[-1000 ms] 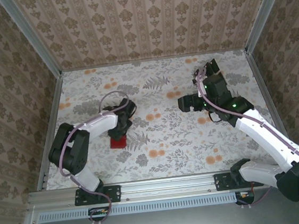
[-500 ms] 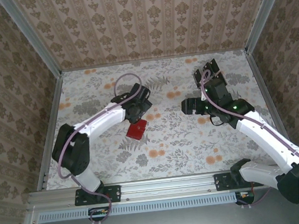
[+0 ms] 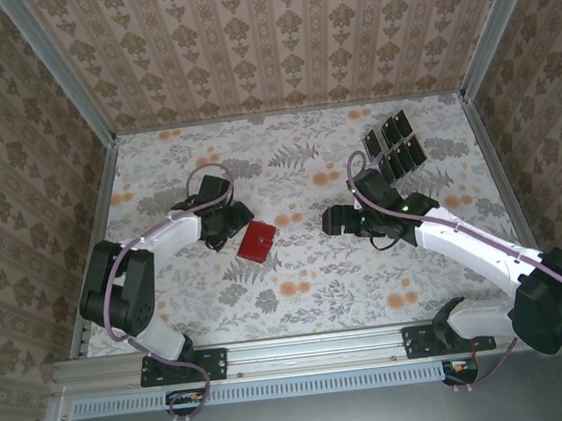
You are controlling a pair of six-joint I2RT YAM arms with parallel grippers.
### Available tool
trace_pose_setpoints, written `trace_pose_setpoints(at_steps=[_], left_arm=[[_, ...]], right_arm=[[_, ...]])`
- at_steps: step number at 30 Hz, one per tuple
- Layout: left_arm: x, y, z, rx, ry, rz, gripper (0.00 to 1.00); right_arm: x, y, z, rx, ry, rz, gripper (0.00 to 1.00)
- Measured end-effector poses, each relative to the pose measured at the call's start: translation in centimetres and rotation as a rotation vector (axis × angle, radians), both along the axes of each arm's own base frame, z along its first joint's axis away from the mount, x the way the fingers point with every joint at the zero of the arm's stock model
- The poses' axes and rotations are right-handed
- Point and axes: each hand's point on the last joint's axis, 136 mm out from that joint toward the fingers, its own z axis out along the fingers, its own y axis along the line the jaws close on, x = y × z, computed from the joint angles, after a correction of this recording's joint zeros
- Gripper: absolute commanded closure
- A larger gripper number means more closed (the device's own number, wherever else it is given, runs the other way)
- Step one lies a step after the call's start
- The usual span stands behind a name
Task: Put the credit cards into the card holder
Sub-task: Move the card holder to the center of the table.
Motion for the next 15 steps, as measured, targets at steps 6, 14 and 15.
trace_pose_setpoints(at_steps=[6,14,15], left_arm=[[-1.3,-3.3,-0.7,-0.041,-0.023,-0.106,0.17],[-3.5,-7.1,-0.6,-0.083,-0.042,-0.149,0.17],[-3.9,-7.5,-0.6,-0.089,-0.041,-0.15,0.17]], right_arm=[[0.1,-0.3,-0.1,-0.011,-0.003,-0.011,0.13],[0.2,-0.5,-0.3,-0.036,-0.012,0.002,0.06],[0.2,-0.5,-0.4,-0.045,-0.013,0.003,0.04]])
